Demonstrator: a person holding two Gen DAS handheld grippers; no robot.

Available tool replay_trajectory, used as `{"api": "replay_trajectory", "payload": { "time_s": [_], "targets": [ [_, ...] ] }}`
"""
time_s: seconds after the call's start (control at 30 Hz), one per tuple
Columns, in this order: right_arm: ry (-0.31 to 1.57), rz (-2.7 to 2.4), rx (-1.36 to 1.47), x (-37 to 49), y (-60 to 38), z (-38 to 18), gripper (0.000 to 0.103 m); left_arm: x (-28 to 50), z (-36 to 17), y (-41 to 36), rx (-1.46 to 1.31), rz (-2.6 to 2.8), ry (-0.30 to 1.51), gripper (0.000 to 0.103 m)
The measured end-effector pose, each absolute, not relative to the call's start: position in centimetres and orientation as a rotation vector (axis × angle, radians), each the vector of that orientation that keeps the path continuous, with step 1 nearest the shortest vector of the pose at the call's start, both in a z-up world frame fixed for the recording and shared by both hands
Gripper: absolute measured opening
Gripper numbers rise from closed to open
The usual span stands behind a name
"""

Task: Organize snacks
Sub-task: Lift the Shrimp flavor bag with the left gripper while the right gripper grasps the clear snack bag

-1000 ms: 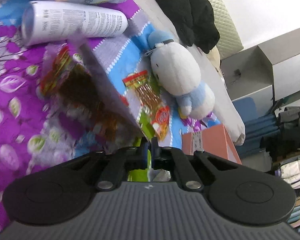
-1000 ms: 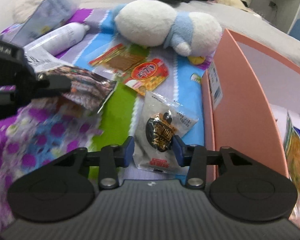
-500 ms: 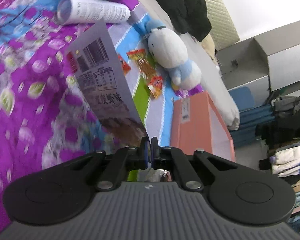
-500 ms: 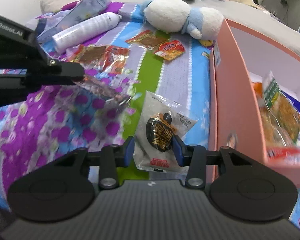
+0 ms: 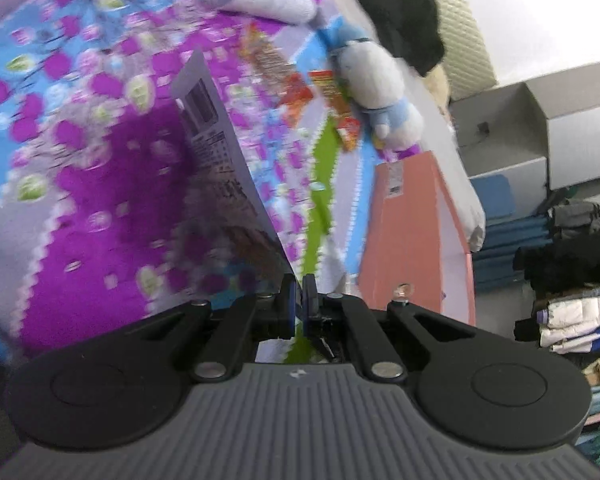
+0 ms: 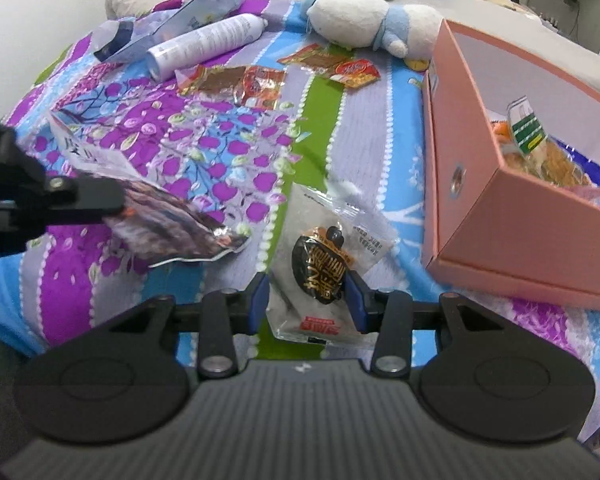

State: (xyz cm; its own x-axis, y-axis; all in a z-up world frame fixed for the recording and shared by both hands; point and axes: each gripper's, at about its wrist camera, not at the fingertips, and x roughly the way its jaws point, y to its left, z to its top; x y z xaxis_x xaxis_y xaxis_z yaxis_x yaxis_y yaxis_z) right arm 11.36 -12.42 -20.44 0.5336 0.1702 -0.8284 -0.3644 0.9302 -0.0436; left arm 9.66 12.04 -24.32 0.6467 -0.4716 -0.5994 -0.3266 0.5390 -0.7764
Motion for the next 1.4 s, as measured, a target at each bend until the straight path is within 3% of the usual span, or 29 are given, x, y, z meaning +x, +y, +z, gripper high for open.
{"api": "replay_trajectory", "payload": {
  "time_s": [0.6,0.67,0.7,0.73,0.8,0.87,1.4],
  "targets": [
    [0.967,0.329,-0.269,12.3,-11.2,-21.5,0.047,7.2,-24.7,17.6,-1.004,0.150,0.968,0.007],
    [0.968,0.331,-0.257,12.2,-11.2,-21.4,0.047,7.3,-25.0,17.6,-1.002,0.171,0.995,0.035],
    [0.970,0.334,-0.243,12.2,-11.4,-21.4,0.047,7.3,-25.1,17.6,-0.999,0.186,1.004,0.069],
    [0.972,0.336,-0.234,12.2,-11.5,-21.3,0.047,7.3,-25.1,17.4,-0.991,0.204,1.003,0.088],
    [0.963,0.338,-0.220,12.1,-11.7,-21.0,0.057,7.1,-24.7,17.1,-0.966,0.228,0.974,0.091],
    [0.947,0.335,-0.204,11.9,-12.0,-20.7,0.084,7.4,-24.8,16.9,-0.973,0.226,0.978,0.094],
    [0.975,0.276,-0.124,13.6,-14.6,-21.2,0.085,10.1,-26.5,14.6,-1.000,0.452,0.964,0.098]
  ]
}}
